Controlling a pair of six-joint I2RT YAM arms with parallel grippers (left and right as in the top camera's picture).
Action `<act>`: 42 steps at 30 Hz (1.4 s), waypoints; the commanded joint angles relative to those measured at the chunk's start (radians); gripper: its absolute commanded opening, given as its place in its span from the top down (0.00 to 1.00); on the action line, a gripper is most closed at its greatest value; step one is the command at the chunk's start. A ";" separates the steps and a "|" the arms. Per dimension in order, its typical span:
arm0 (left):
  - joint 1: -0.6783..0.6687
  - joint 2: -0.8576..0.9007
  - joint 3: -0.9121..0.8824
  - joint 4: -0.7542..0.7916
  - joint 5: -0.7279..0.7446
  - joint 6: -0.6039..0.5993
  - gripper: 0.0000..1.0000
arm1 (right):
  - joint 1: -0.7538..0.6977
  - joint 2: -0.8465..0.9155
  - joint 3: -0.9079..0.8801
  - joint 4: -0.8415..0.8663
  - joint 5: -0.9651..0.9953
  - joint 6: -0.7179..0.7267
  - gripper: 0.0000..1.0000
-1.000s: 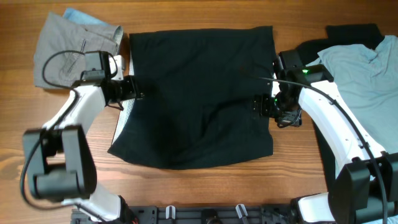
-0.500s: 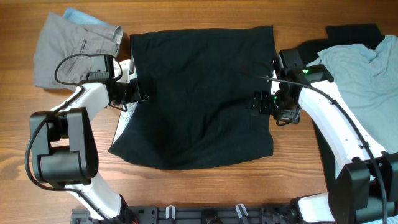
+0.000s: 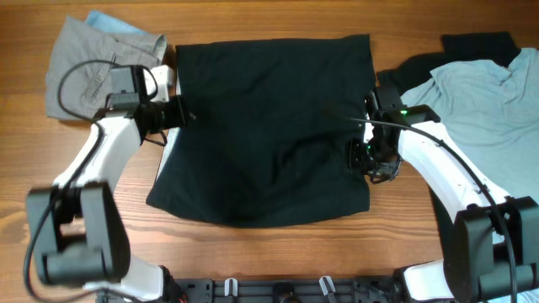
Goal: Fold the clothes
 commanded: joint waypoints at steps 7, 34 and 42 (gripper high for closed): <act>0.000 -0.031 0.005 0.004 -0.306 -0.015 0.92 | 0.000 0.012 -0.004 0.012 -0.009 0.015 0.28; -0.003 0.039 0.005 -0.079 -0.072 0.023 0.96 | -0.080 0.013 -0.239 0.042 -0.360 -0.113 0.16; -0.033 0.111 0.005 -0.087 -0.073 0.023 0.96 | -0.092 -0.001 -0.233 0.212 -0.438 -0.137 0.95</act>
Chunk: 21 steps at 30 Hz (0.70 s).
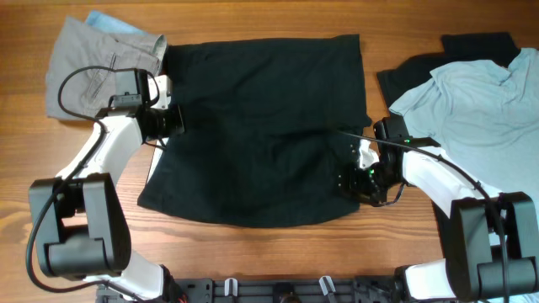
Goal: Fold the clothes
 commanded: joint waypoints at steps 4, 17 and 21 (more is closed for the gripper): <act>-0.038 0.070 0.005 0.000 0.018 0.024 0.96 | -0.032 -0.027 0.214 -0.225 0.059 -0.047 0.96; -0.042 0.073 0.005 0.026 0.016 0.023 0.81 | -0.051 -0.019 0.425 -0.455 0.439 0.038 0.00; -0.042 0.073 0.005 0.026 0.016 0.023 0.72 | -0.084 -0.019 0.343 -0.454 0.433 0.061 0.00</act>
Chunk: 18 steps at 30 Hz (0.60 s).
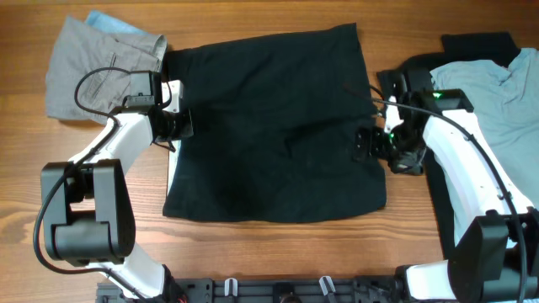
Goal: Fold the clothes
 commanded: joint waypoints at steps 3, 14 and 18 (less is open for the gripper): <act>-0.002 0.006 0.005 -0.001 0.016 0.009 0.71 | -0.050 0.000 -0.129 0.015 0.027 0.046 0.01; -0.002 0.006 0.005 -0.039 0.025 0.008 0.81 | -0.056 0.000 -0.365 0.216 -0.274 0.008 0.82; -0.002 0.006 0.005 -0.042 0.025 0.009 0.83 | -0.056 -0.001 -0.347 0.260 -0.344 -0.033 0.96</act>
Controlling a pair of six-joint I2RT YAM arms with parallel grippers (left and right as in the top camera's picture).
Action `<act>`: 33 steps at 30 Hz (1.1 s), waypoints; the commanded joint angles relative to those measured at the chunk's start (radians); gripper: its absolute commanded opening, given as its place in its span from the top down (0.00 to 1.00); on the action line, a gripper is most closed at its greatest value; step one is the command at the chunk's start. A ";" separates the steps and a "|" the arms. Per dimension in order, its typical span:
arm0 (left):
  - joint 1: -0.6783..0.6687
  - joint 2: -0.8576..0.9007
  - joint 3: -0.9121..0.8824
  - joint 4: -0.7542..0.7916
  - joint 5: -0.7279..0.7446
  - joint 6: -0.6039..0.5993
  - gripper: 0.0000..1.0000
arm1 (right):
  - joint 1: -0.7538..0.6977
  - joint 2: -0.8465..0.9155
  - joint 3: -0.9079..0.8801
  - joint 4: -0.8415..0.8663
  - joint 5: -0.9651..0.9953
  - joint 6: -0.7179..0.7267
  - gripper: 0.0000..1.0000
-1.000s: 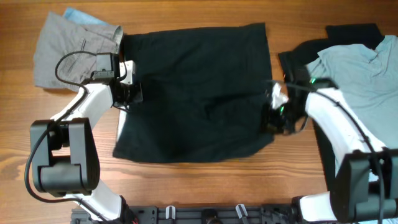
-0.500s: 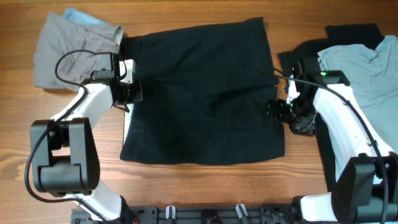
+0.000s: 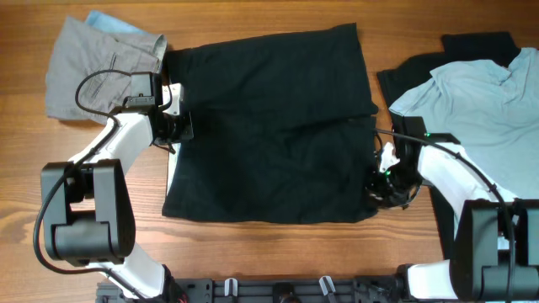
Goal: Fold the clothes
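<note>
A black garment [image 3: 269, 126] lies spread flat across the middle of the table in the overhead view. My left gripper [image 3: 179, 126] sits at its left edge, about halfway down, and seems shut on the cloth there. At the garment's lower right corner is my right gripper [image 3: 376, 192], on the cloth's edge. Its fingers are too dark against the cloth to tell whether they are open or shut. A crease runs from the garment's middle to its right edge.
A folded grey garment [image 3: 93, 63] lies at the far left with a light blue piece [image 3: 105, 18] under it. A pale blue-grey T-shirt [image 3: 480, 101] lies on another black garment [image 3: 476, 42] at the right. A white strip [image 3: 171, 164] shows under the spread garment's left edge.
My right gripper has moved from the middle of the garment's right edge down to its lower right corner. That corner now sits a little further in. The left gripper has stayed put.
Both grippers were at the garment's side edges. At the following moment the cloth lay further left and nearer me, then further right and squarer. Now my right gripper is at the lower right corner and the left stays at the left edge.
</note>
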 commanded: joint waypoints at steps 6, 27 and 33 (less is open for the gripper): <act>-0.002 0.006 0.005 0.018 0.023 0.008 0.83 | -0.001 -0.002 0.141 0.137 -0.241 0.034 0.96; -0.005 0.006 0.005 0.024 0.023 0.008 0.70 | -0.015 0.018 0.140 0.052 0.103 0.032 0.37; -0.005 -0.001 0.005 -0.006 0.048 0.008 0.73 | -0.014 0.018 0.140 0.050 0.094 -0.021 0.43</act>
